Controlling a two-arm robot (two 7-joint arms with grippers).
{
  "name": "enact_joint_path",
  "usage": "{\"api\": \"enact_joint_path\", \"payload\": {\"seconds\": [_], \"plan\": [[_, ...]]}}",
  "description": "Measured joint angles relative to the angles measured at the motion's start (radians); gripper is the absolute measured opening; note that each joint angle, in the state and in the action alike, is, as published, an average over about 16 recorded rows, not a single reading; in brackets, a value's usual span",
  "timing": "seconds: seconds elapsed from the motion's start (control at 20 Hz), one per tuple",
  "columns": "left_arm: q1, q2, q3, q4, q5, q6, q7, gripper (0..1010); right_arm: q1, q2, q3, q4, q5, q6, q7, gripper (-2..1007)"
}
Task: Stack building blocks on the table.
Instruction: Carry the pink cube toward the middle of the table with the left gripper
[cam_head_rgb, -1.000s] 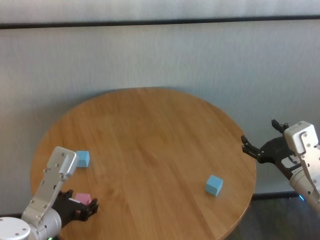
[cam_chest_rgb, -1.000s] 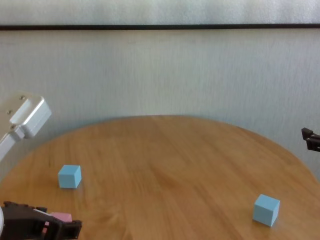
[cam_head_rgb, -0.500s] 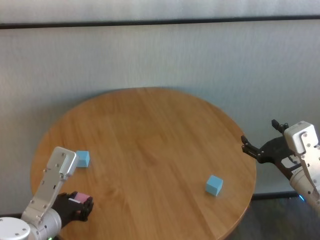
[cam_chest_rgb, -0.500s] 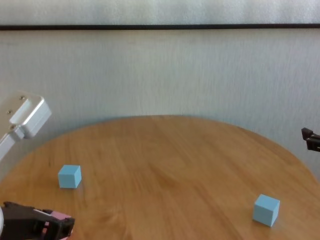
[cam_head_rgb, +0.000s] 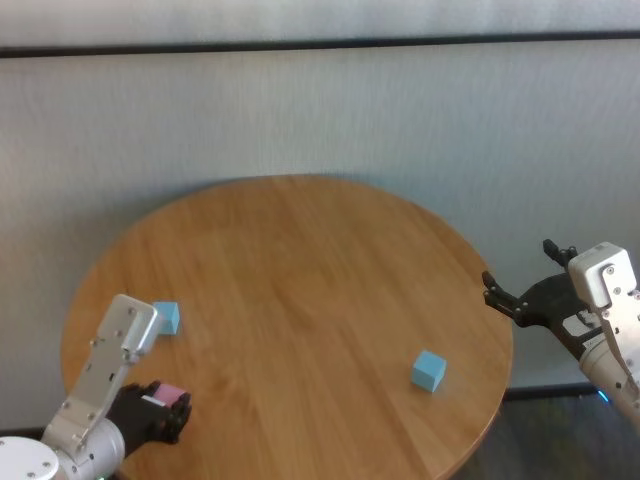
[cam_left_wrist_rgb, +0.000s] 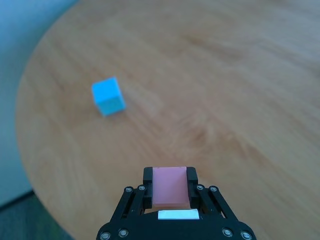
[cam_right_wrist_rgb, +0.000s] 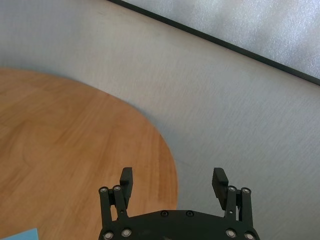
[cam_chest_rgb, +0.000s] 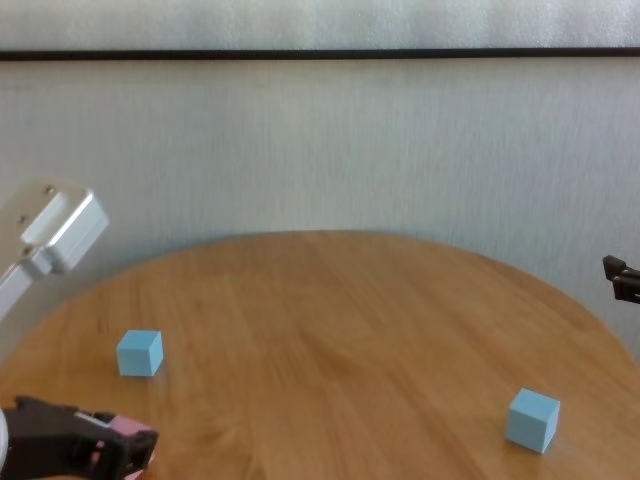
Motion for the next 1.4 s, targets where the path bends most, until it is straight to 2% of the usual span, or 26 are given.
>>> {"api": "enact_joint_path", "payload": {"seconds": [0.35,0.55,1.05,1.4], "plan": [[-0.038,0.014,0.034,-0.018,0.039,-0.031,-0.065,394,0.0,0.0,0.0,0.0,0.0,0.0,0.0,1001],[-0.078,0.009,0.066,-0.016,0.061,-0.043,-0.109,394,0.0,0.0,0.0,0.0,0.0,0.0,0.0,1001],[-0.186,-0.046,0.159,0.035,0.116,-0.053,-0.207,394,0.0,0.0,0.0,0.0,0.0,0.0,0.0,1001],[-0.232,-0.08,0.209,0.086,0.152,-0.061,-0.254,394,0.0,0.0,0.0,0.0,0.0,0.0,0.0,1001]]}}
